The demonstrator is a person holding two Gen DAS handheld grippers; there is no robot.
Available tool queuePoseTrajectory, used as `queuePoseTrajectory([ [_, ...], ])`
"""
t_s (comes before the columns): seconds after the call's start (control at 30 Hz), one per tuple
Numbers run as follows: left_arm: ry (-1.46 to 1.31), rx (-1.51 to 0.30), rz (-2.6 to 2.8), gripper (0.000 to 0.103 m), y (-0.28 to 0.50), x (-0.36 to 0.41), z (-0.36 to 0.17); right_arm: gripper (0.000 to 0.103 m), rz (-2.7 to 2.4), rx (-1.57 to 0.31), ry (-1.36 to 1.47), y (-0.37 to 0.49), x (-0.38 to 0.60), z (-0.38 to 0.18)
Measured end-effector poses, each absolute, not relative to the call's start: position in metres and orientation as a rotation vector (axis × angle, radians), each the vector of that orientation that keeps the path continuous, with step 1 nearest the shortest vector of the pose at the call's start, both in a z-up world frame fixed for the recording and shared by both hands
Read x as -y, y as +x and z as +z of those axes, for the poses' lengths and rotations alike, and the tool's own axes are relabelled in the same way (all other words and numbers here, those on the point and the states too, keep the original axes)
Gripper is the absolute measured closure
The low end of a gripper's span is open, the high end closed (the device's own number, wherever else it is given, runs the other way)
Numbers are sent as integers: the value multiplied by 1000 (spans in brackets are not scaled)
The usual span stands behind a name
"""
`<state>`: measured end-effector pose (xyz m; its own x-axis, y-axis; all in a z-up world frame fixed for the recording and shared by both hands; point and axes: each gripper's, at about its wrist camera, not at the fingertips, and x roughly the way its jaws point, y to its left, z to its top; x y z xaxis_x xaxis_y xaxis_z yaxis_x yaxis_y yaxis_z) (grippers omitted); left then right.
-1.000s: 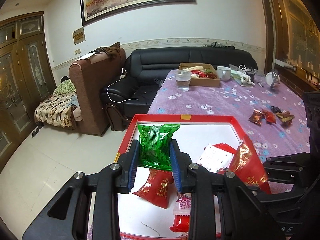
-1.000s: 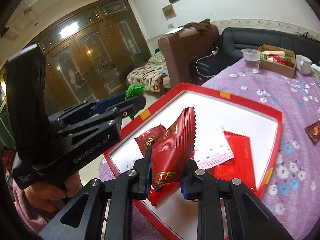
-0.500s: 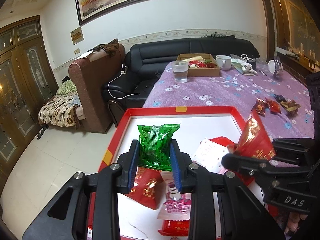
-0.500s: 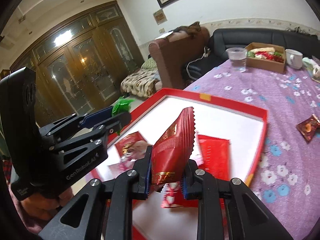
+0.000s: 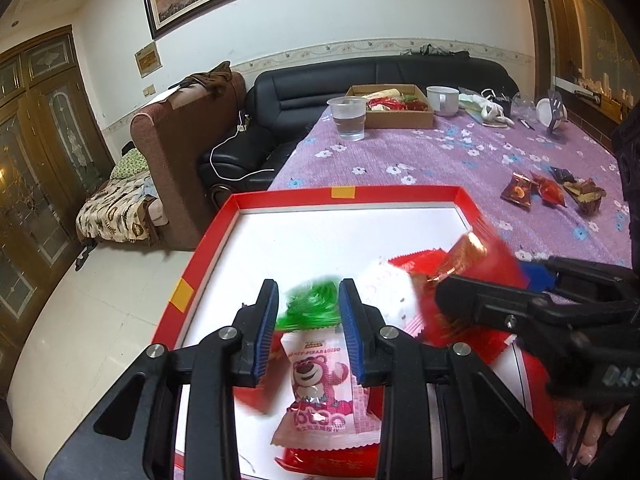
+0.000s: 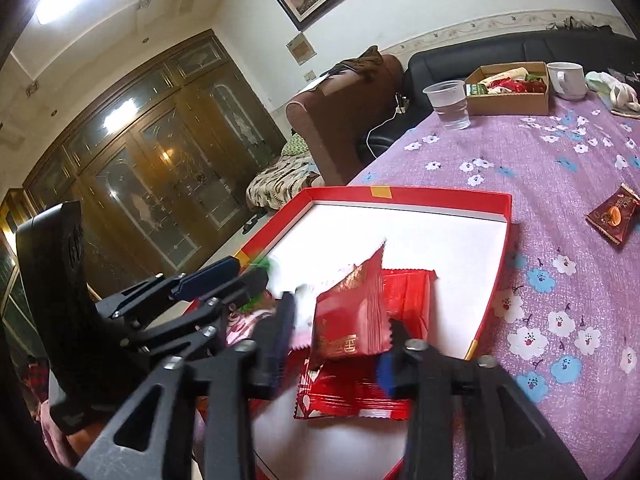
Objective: Organize snacks
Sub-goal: 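Open the left tool to drop the green packet while the right tool drops the red pouch, then grasp the red gold-printed packet with the left tool while the right tool grasps the gold-brown pouch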
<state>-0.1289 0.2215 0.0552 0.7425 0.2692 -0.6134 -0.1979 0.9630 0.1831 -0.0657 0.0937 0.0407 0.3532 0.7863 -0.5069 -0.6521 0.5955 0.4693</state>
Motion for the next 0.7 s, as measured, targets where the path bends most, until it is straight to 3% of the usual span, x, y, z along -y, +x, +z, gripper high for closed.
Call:
queuePoseTrajectory([
  [0.1, 100, -683, 272, 34, -132, -221, 54, 30, 917, -748, 211, -69, -89, 42],
  [0.13, 97, -677, 278, 29, -134, -221, 55, 29, 906, -745, 216, -68, -87, 43],
  [0.7, 115, -655, 175, 29, -157, -171, 58, 23, 698, -808, 494, -30, -25, 27],
])
